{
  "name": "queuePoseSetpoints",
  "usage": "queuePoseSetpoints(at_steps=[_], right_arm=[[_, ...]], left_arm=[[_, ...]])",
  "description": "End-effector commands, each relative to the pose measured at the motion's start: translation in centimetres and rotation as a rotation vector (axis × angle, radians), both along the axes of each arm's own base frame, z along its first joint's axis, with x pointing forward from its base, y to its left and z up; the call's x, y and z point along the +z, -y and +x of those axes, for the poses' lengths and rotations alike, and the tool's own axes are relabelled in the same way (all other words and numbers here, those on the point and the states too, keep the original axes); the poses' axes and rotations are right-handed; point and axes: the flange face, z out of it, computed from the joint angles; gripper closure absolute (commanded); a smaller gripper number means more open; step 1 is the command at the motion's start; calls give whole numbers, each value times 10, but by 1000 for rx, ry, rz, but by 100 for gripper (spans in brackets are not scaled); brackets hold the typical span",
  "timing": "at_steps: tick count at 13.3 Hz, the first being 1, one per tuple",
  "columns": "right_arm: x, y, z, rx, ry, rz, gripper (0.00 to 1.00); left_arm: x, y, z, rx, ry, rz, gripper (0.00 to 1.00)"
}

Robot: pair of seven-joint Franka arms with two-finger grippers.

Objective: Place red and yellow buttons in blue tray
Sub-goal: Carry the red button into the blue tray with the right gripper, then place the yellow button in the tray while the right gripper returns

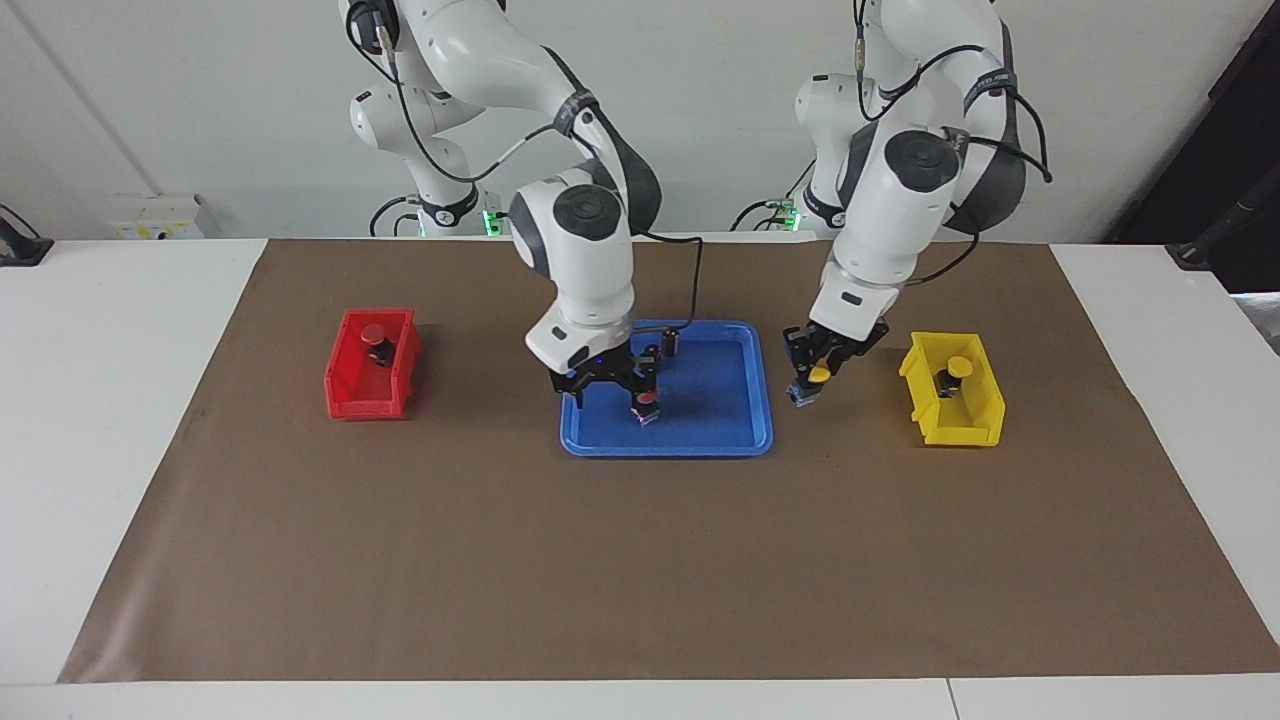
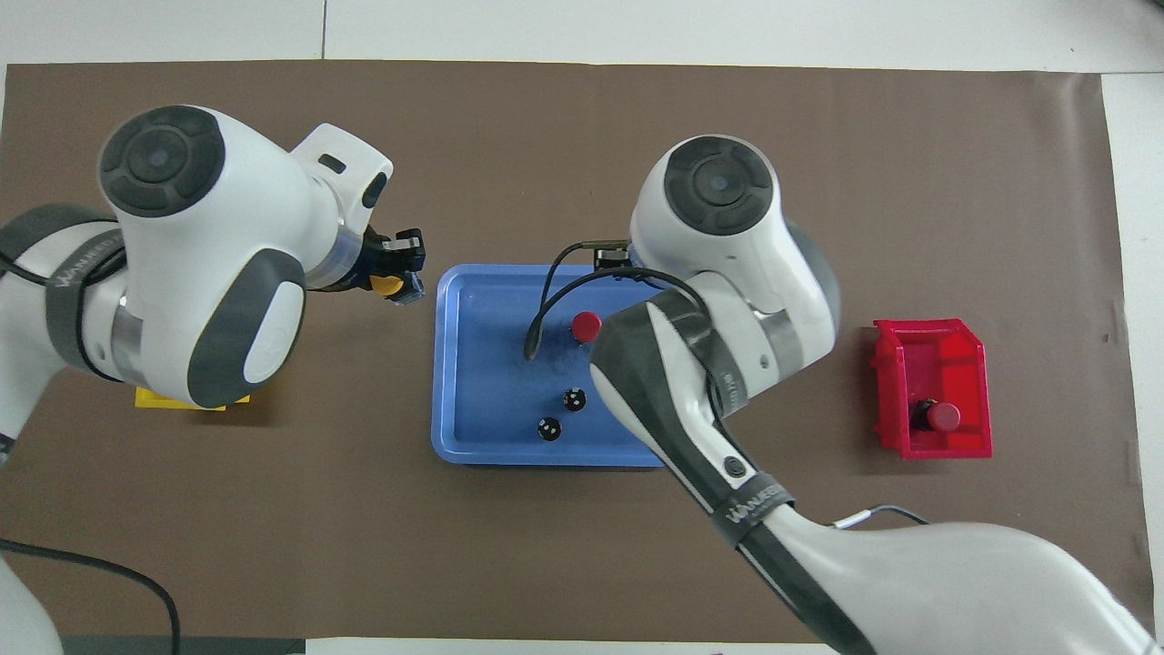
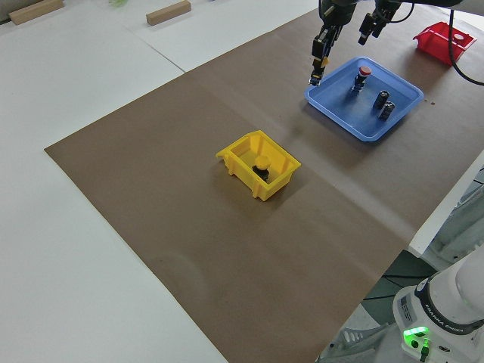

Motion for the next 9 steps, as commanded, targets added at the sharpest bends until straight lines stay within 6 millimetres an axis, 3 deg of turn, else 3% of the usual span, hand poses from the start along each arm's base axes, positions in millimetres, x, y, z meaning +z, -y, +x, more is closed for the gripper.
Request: queuePoseSetpoints(at_steps=[1,2,4,6,7,9], right_arm=[[17,129,-26,41,-55,6,19],[13,163,-38,69,-63,12,19],[-5,211,-70,106,-82,22,21],[-26,266,-96,127,-103,35,24],[-38,286,-110,109,-106,40,25],[-58,291,-132,96,-97,41,27]], left_arm=[[-19,49,-16,-4,-9,-7,98],[-27,63,-22,-23,-11,-7,98],[-47,92,-27,-23,13,-26,98],[-70,102,-29,-39,-7,-6,98],[-80,110,-31,-49,-12,-2,98],[-92,114,-32,-49,-19,5,98]])
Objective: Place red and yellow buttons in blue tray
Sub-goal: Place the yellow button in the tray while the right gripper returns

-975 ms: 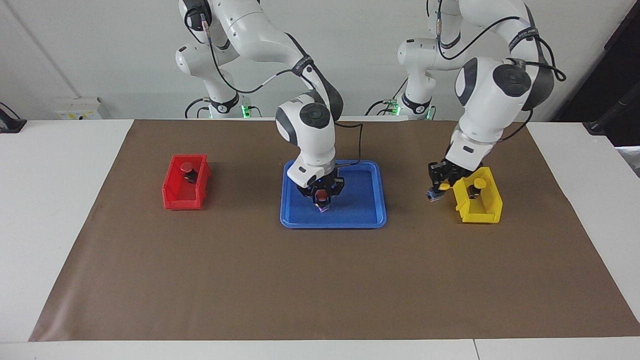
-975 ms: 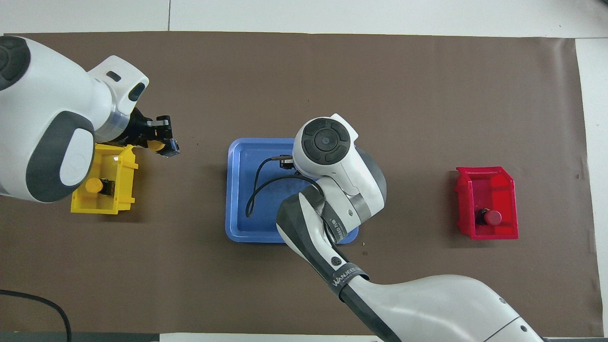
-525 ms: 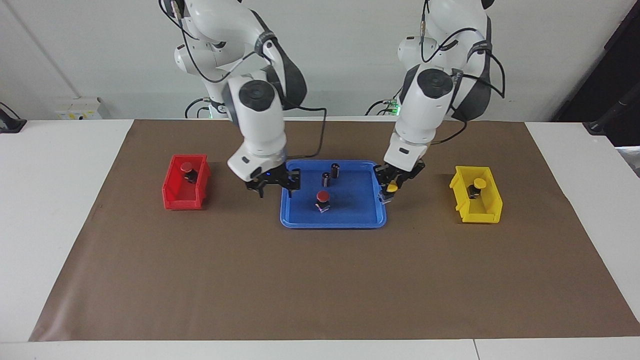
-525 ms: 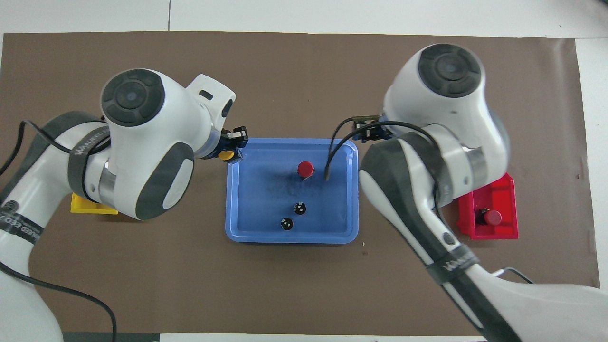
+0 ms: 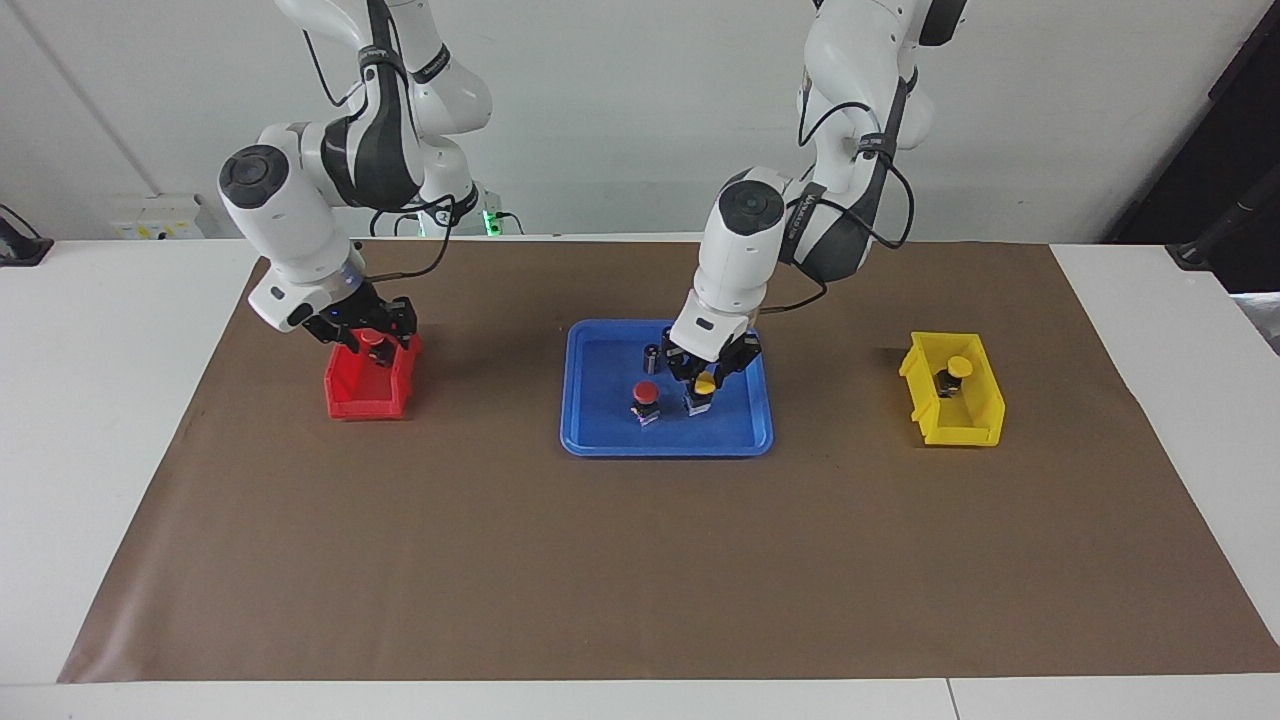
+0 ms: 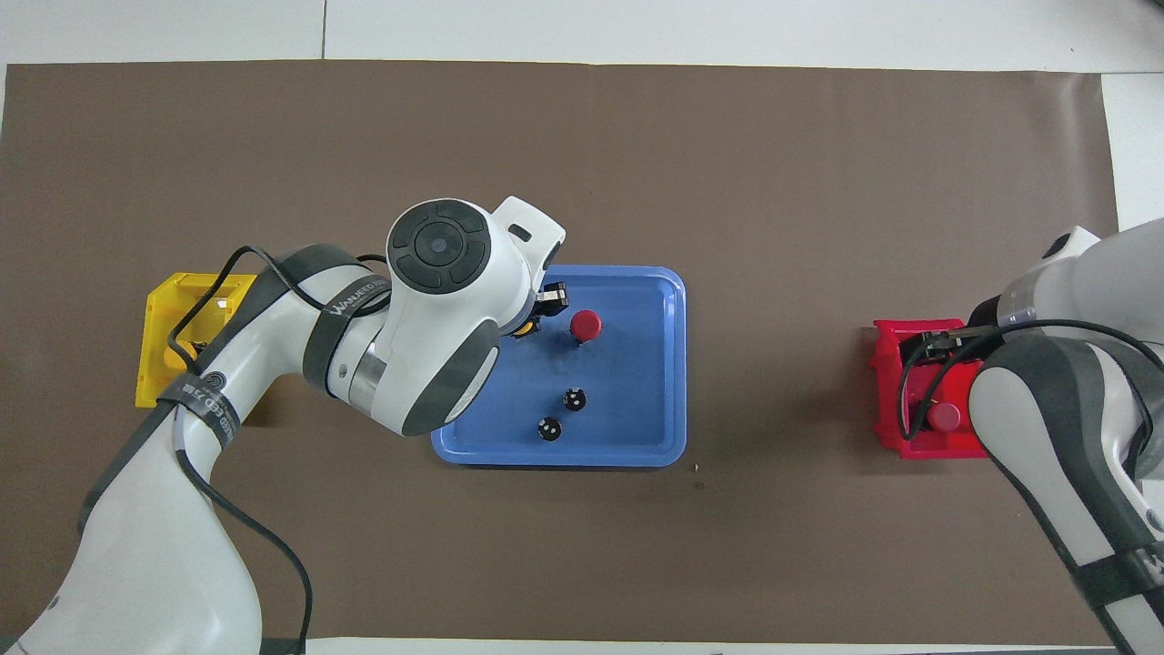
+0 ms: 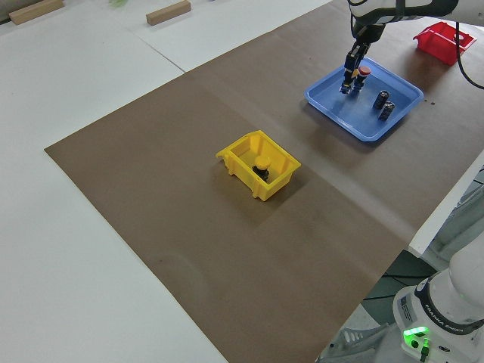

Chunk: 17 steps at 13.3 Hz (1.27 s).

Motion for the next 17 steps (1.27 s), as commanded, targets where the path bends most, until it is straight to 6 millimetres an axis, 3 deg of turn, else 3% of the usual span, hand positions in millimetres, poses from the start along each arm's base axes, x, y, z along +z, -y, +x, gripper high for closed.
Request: queuePoseSetpoints(at_steps=[1,7,9,14,17], right_arm=[[-15,4,-32,4,17,5,27],[-24,30,-46,32,9,-16,30],[-28,34,-46,33,21,-26,33],[-33,28,-46,5,15,-30,41],[-41,23,-51,21,26,-30,42]], left_arm=[[-5,5,4,12,13,7,98],[-18,5,5,13,16,8,92],[-18,5,5,13,18,6,67],[-14,6,7,47,22,2,41],[9,-1,6,50,22,8,21]])
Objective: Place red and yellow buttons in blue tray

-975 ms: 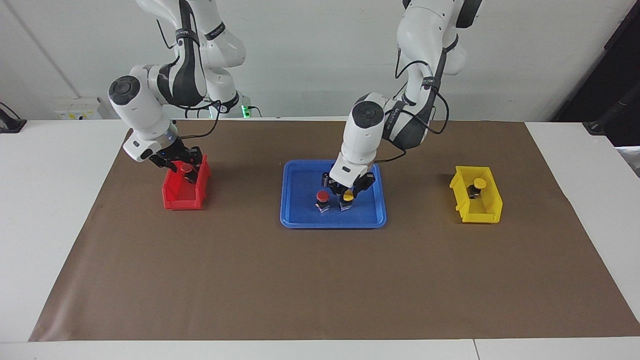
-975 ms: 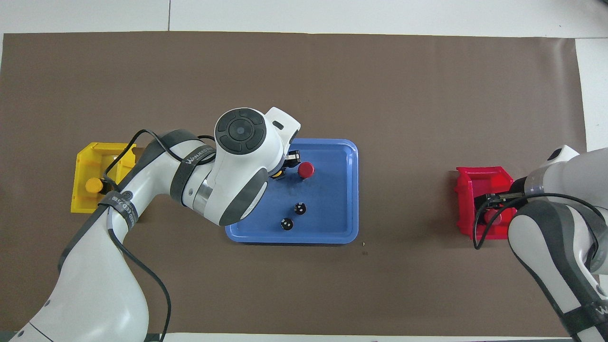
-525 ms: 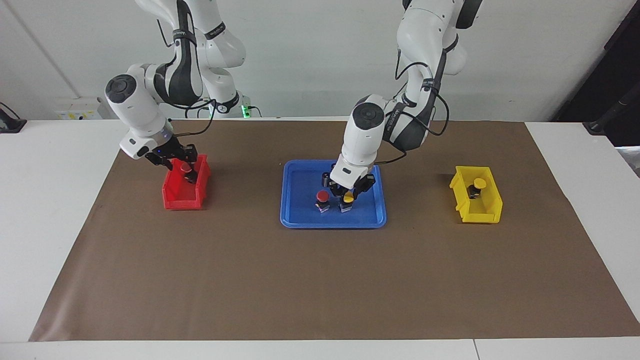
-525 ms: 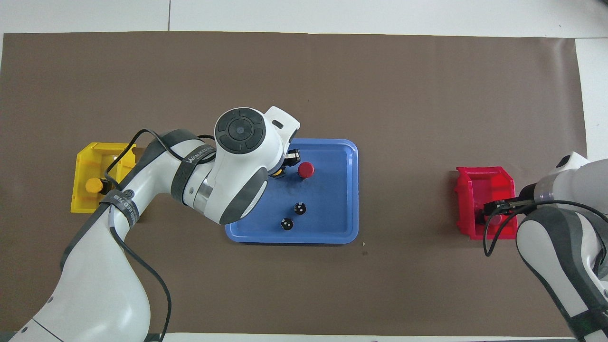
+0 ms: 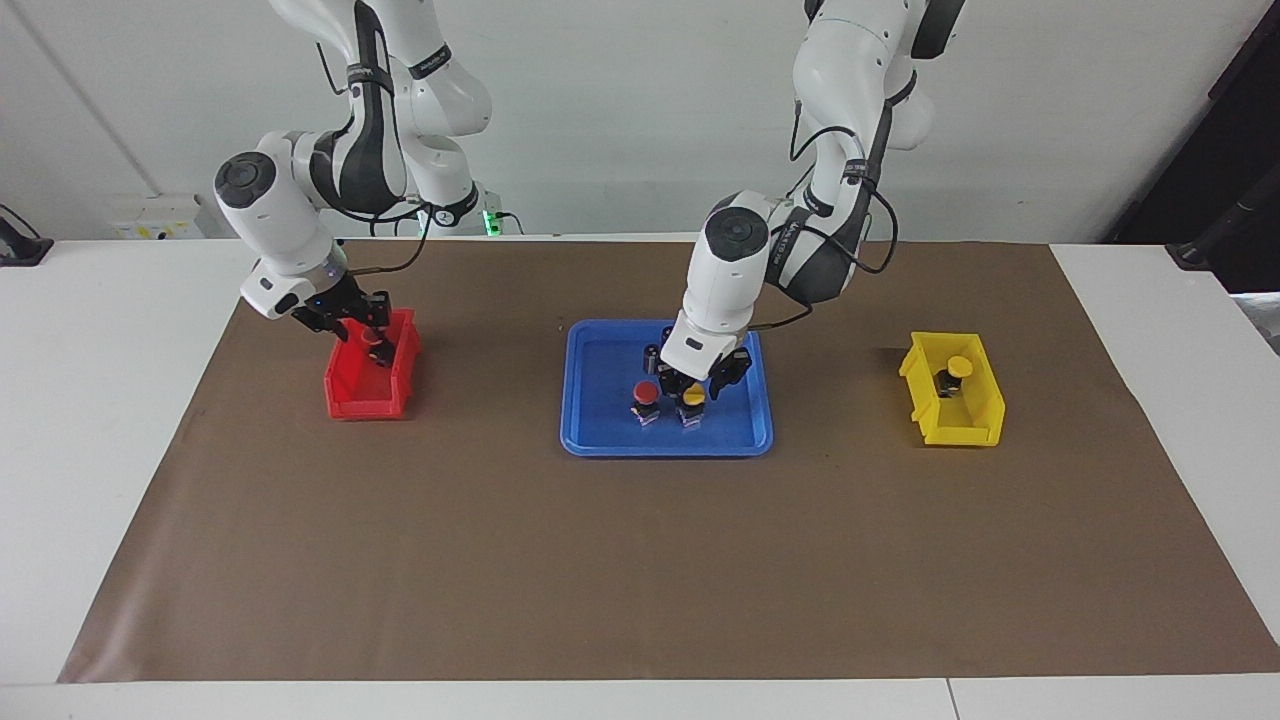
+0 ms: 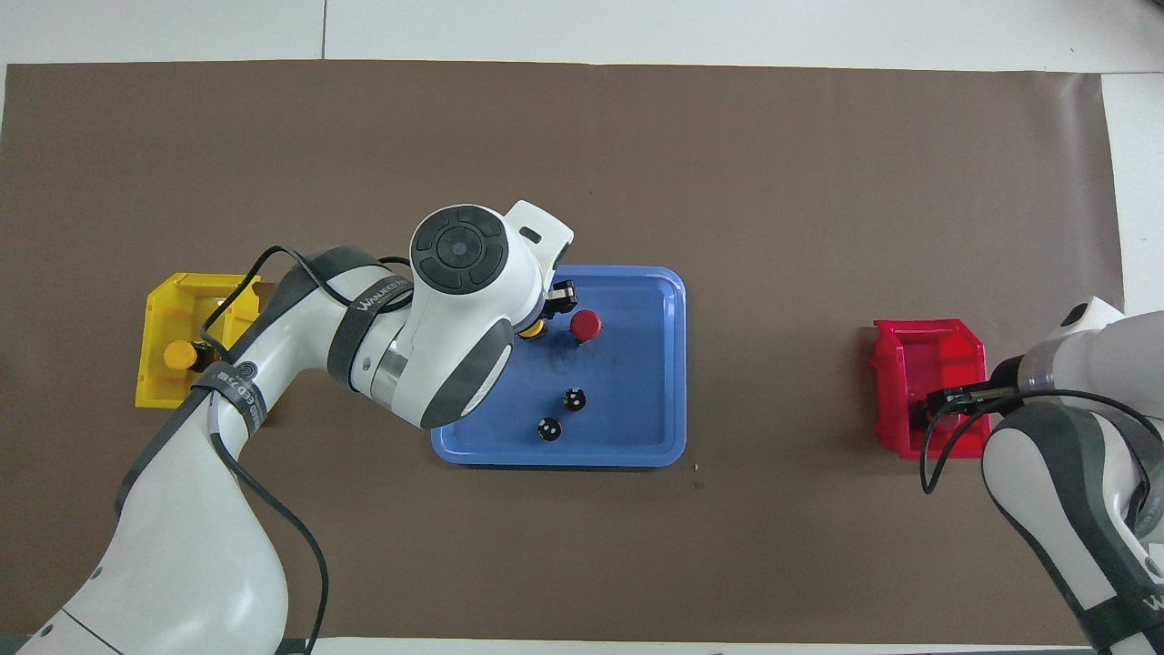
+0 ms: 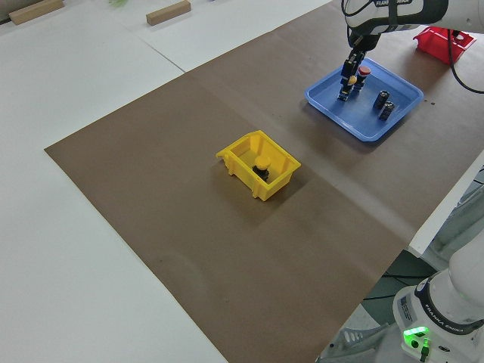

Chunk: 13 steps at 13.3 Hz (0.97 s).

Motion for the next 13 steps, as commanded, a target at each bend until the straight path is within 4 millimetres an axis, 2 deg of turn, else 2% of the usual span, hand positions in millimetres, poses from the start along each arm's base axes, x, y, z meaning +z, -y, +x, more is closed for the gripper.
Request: queuePoseSetpoints(at_steps=[1,2,3,5,6,7,8,10,12,13], right_arm=[[-13,-2,-14,3,19,-12,42],[-16,-4,-16,6,19,-12,42],[-18,-5,-17,7,16,-11,42],[-18,-5,-18,8,16,-11,42],[-19,-6,-19,10,13,-11,45],[-20,-6,-20,11,10,-10,51],[-21,-6,-21,13,4,-9,63],[-19,-7,-19,17,5,-10,76],[-1,-12,-1,31,-9,-12,80],[19,-25,19,55,-30,-14,80]], left_arm=[[33,-11,1,21,13,14,14],[46,-27,4,22,4,27,7],[59,-50,12,-4,-5,37,6],[90,-114,31,-42,-18,46,6],[97,-144,42,-50,-26,50,5],[99,-174,54,-71,-25,47,4],[101,-208,65,-87,-24,46,4],[100,-273,82,-134,-24,44,4],[95,-330,88,-155,-32,44,4],[91,-352,86,-163,-44,43,4]])
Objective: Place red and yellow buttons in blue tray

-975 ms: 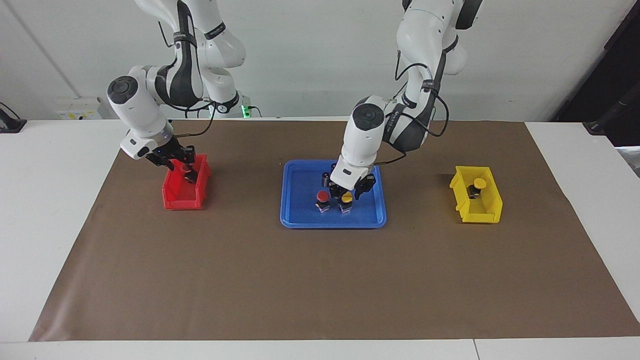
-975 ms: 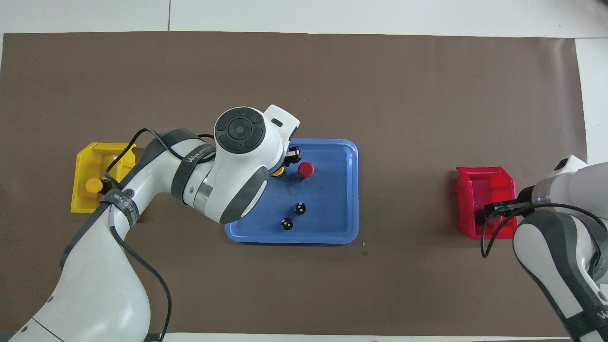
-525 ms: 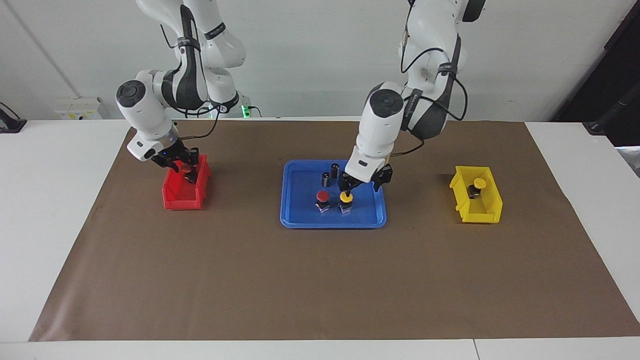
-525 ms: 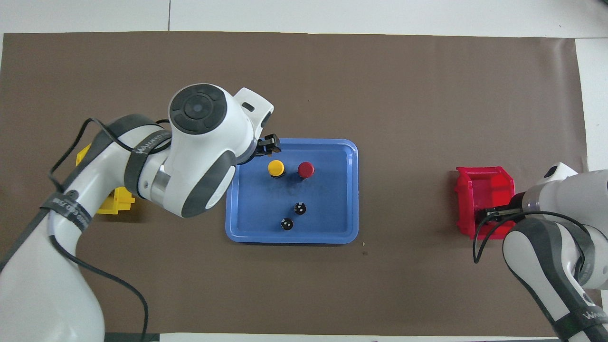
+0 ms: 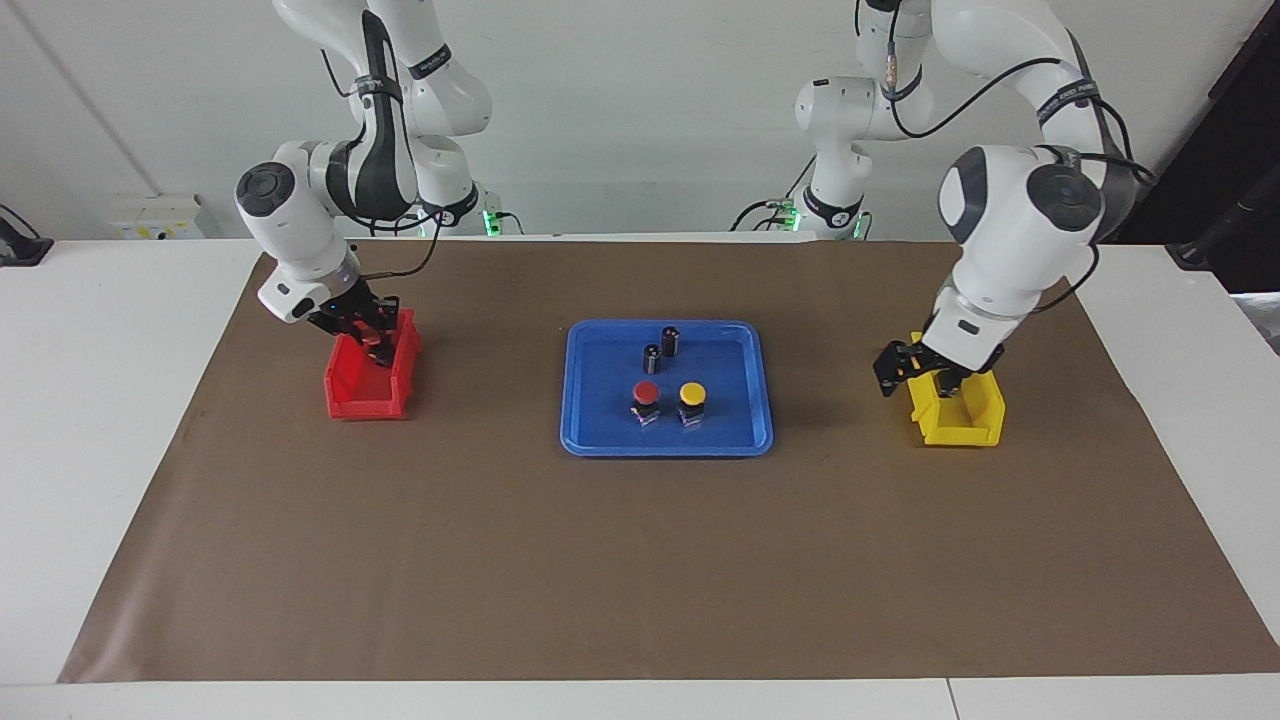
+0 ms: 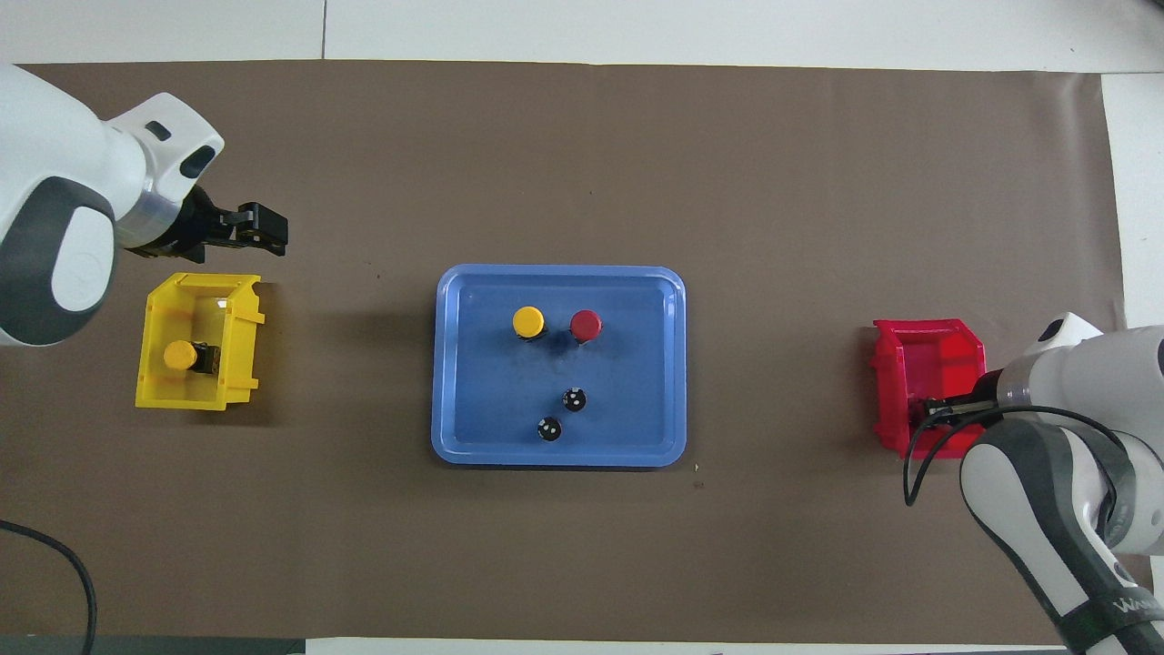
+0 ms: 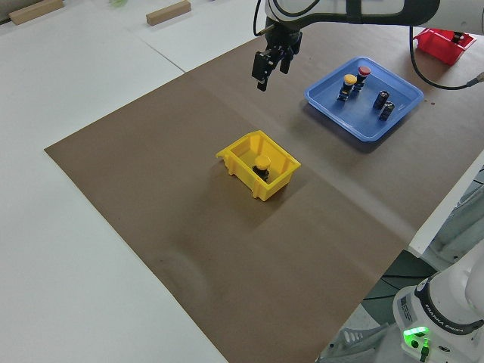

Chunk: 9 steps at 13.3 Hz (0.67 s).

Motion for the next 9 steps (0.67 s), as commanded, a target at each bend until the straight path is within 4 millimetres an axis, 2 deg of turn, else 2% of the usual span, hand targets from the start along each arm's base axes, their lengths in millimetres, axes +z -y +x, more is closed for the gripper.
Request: queuePoseSetpoints(at_steps=[1,2,3,4,5,7,8,9], right_arm=[[57,-23,45,48,-36,-17,80],[83,-30,63,48,-45,-22,80],[104,-51,82,56,-46,-30,80],[120,-66,96,64,-29,-20,79],[131,-85,112,58,-1,9,79],[143,-164,123,3,80,35,79],[139,-202,122,-37,104,38,79],[130,-231,121,-64,122,40,79]], left_arm=[[-10,-45,-9,-52,-30,1,4],[-14,-53,-14,-79,-42,2,4],[-21,-62,-25,-94,-57,1,4],[-28,-76,-34,-102,-72,-2,4],[-31,-78,-40,-114,-79,-3,4],[-45,-79,-57,-119,-98,-2,5],[-56,-82,-67,-114,-83,0,5],[-60,-88,-76,-117,-51,3,5]])
